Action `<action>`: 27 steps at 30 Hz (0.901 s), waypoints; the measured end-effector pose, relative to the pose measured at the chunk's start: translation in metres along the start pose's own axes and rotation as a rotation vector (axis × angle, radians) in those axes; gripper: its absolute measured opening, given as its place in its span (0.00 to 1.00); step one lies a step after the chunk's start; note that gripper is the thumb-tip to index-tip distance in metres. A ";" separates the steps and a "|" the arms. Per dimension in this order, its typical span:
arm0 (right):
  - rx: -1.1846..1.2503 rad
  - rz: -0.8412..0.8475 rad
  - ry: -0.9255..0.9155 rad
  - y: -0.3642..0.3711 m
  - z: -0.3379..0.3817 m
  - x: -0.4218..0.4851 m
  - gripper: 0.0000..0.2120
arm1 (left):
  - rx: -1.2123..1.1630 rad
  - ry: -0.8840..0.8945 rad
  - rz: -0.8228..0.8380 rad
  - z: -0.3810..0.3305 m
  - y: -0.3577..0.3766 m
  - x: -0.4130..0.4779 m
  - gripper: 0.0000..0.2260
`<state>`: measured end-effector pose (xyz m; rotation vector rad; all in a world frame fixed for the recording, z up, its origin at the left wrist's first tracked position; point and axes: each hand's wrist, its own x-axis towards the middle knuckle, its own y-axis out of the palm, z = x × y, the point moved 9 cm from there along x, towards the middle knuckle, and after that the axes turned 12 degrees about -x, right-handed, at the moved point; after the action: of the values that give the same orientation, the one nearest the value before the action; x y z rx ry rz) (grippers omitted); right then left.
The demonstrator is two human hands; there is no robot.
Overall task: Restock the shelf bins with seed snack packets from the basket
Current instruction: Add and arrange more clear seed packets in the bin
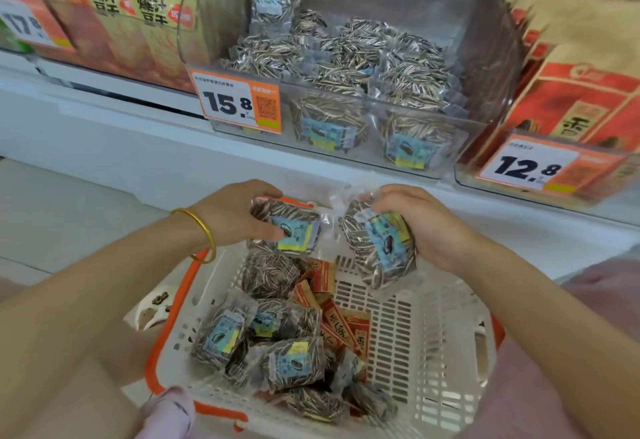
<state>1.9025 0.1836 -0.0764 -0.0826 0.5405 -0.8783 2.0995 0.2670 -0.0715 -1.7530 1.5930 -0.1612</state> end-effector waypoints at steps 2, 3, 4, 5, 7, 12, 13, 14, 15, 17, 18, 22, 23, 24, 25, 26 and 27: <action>0.048 0.030 0.035 0.005 -0.003 0.001 0.05 | -0.041 0.024 -0.039 -0.009 -0.004 0.002 0.31; 0.060 0.053 0.040 0.008 -0.003 0.002 0.06 | -0.070 0.029 -0.063 -0.013 -0.006 0.003 0.32; 0.084 0.073 0.041 0.010 -0.004 0.003 0.09 | -0.095 0.038 -0.081 -0.016 -0.008 0.005 0.32; 0.109 0.093 0.044 0.012 -0.004 0.003 0.08 | -0.113 0.047 -0.088 -0.019 -0.009 0.006 0.31; 0.168 0.139 0.023 0.017 -0.001 0.003 0.06 | -0.132 0.058 -0.093 -0.023 -0.010 0.007 0.29; 0.173 0.182 -0.015 0.023 0.005 0.001 0.09 | -0.221 0.082 -0.064 -0.030 -0.006 0.009 0.18; 0.178 0.178 -0.014 0.023 0.005 0.001 0.08 | -0.288 0.069 -0.037 -0.029 -0.004 0.010 0.16; 0.209 0.163 -0.002 0.023 0.003 0.001 0.07 | -0.353 0.045 -0.014 -0.026 -0.002 0.010 0.16; 0.258 0.140 0.020 0.021 -0.001 0.002 0.07 | -0.413 0.017 -0.001 -0.023 -0.001 0.010 0.16; 0.327 0.069 0.093 0.017 -0.012 0.002 0.08 | -0.523 -0.017 -0.001 -0.017 0.000 0.009 0.16; 0.347 0.041 0.123 0.016 -0.017 0.001 0.09 | -0.562 -0.020 -0.004 -0.016 0.000 0.008 0.18; 0.462 0.032 0.125 0.022 -0.025 -0.009 0.13 | -0.570 0.049 0.027 -0.023 0.001 0.002 0.22; 0.504 0.043 0.111 0.025 -0.025 -0.011 0.16 | -0.544 0.081 0.030 -0.025 0.001 0.000 0.20; 0.549 0.053 0.102 0.028 -0.025 -0.013 0.19 | -0.525 0.111 0.030 -0.028 0.000 -0.002 0.16; 0.594 0.057 0.095 0.030 -0.025 -0.015 0.21 | -0.523 0.136 0.031 -0.030 0.000 -0.003 0.13; 0.635 0.057 0.087 0.031 -0.025 -0.017 0.22 | -0.538 0.154 0.028 -0.033 -0.001 -0.004 0.11; 0.671 0.053 0.075 0.033 -0.024 -0.018 0.23 | -0.564 0.160 0.030 -0.035 -0.001 -0.006 0.09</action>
<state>1.9046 0.2221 -0.0991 0.5741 0.2939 -0.9738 2.0792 0.2573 -0.0435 -2.1781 1.9070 0.1882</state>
